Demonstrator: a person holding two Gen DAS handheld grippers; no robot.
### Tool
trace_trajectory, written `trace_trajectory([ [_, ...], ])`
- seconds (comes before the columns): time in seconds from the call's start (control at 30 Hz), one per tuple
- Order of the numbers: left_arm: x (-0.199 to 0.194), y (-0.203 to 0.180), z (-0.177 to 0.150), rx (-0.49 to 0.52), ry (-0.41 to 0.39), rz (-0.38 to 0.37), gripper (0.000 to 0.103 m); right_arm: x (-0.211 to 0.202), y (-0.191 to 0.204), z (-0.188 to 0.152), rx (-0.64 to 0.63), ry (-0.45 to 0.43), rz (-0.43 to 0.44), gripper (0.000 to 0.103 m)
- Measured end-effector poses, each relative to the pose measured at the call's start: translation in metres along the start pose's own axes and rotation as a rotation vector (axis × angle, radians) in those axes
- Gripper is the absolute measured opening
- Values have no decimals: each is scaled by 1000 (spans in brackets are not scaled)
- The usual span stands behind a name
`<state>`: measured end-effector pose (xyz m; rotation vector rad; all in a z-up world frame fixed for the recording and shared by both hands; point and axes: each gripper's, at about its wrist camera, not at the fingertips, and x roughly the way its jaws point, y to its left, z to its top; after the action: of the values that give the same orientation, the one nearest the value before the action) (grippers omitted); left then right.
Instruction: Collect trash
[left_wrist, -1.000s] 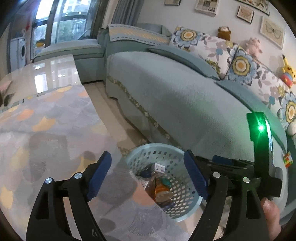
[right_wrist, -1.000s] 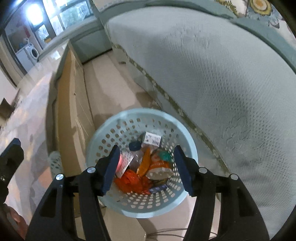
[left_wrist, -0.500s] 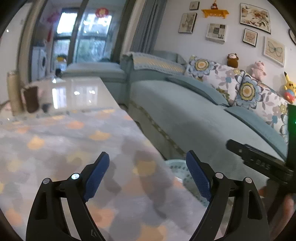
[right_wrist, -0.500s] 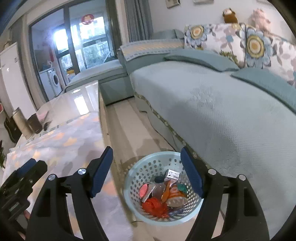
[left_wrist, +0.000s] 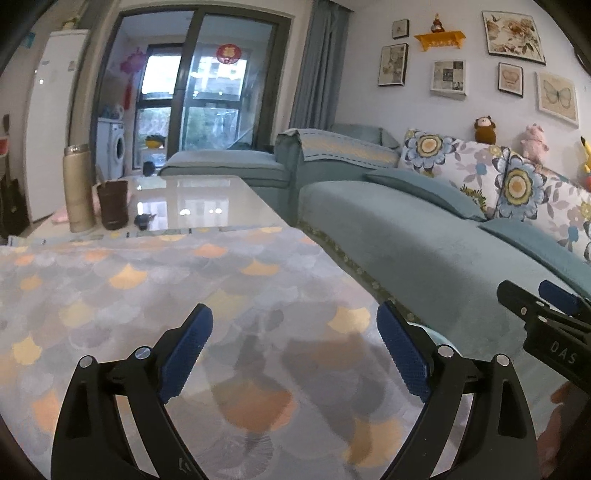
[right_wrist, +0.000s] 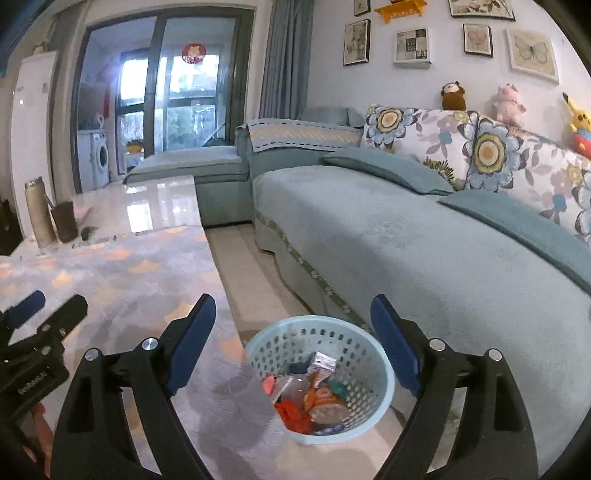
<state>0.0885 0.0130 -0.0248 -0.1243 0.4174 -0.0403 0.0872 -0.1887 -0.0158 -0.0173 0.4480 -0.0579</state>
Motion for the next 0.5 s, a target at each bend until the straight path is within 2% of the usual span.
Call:
trace_trajectory([
  [0.1, -5, 2, 0, 1, -27, 32, 94, 4, -4, -1, 15, 14, 19, 81],
  [0.27, -8, 0, 2, 12, -46, 62, 95, 8, -13, 0, 77, 33, 45, 81],
  [0.5, -11, -3, 0, 23, -43, 56, 95, 12, -20, -5, 99, 41, 11, 81],
])
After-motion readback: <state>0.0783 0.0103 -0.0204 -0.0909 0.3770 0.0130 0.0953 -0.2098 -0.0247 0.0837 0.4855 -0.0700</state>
